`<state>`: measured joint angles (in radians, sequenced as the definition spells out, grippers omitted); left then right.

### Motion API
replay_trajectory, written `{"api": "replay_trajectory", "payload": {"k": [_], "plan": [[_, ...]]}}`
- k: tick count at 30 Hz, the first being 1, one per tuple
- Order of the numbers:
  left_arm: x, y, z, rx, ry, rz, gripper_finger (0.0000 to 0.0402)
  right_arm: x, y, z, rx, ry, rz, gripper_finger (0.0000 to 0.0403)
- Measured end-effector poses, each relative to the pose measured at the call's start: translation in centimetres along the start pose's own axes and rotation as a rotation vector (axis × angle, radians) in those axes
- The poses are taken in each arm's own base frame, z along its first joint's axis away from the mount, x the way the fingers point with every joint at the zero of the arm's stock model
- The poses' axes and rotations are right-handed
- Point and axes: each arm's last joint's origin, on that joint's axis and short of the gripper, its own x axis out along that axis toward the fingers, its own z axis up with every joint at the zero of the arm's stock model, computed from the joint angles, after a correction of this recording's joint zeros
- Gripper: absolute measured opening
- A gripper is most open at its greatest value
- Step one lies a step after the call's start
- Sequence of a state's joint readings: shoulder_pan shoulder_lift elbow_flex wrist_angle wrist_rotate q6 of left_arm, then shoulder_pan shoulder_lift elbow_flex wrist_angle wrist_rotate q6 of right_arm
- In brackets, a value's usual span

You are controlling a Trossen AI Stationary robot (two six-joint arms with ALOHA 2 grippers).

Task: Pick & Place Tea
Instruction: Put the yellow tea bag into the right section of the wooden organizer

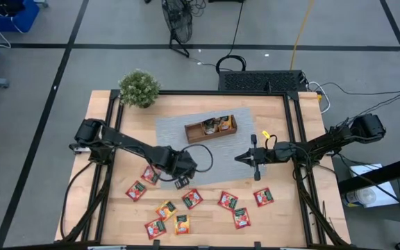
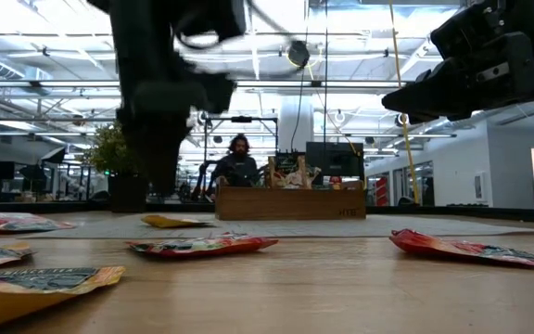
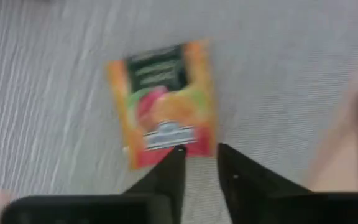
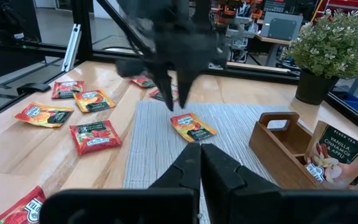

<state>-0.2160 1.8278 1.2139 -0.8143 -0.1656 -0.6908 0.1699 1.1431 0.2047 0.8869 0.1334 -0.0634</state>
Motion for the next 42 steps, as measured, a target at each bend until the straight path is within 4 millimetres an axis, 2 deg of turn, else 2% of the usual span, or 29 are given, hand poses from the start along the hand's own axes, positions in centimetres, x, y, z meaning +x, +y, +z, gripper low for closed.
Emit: {"api": "replay_trajectory", "payload": {"k": [5, 10, 14, 18, 22, 25, 34, 38, 42], "plan": [[1.4, 1.8, -0.1, -0.067, 0.045, 0.019, 0.0183, 0.0, 0.0, 0.1, 0.025, -0.006, 0.0, 0.0], [2.3, 1.9, 0.1, -0.032, 0.046, -0.071, 0.0247, 0.0, 0.0, 0.1, 0.026, -0.006, 0.0, 0.0], [2.9, 2.0, 0.0, -0.004, 0.045, -0.126, 0.0278, 0.0, 0.0, 0.1, 0.026, -0.006, 0.0, 0.0], [3.5, 2.5, -0.4, -0.033, 0.048, -0.126, 0.0285, 0.0, 0.0, 0.1, 0.026, -0.006, 0.0, 0.0], [4.3, 3.3, -1.1, -0.078, 0.073, -0.107, 0.0265, 0.0, 0.0, 0.0, 0.026, -0.005, 0.0, 0.0], [4.7, 3.5, -1.5, -0.091, 0.073, -0.102, 0.0235, 0.0, 0.0, 0.0, 0.025, -0.004, 0.0, 0.0], [5.0, 3.7, -1.6, -0.064, 0.067, -0.095, 0.0081, 0.0, 0.0, 0.1, 0.025, -0.006, 0.0, 0.0], [4.1, 3.2, -0.9, 0.047, 0.054, -0.117, 0.0014, 0.0, 0.0, 0.1, 0.025, -0.006, 0.0, 0.0], [1.8, 1.8, 0.0, 0.219, -0.06, -0.047, 0.0011, 0.0, 0.0, 0.1, 0.028, -0.016, -0.001, 0.0]]}}
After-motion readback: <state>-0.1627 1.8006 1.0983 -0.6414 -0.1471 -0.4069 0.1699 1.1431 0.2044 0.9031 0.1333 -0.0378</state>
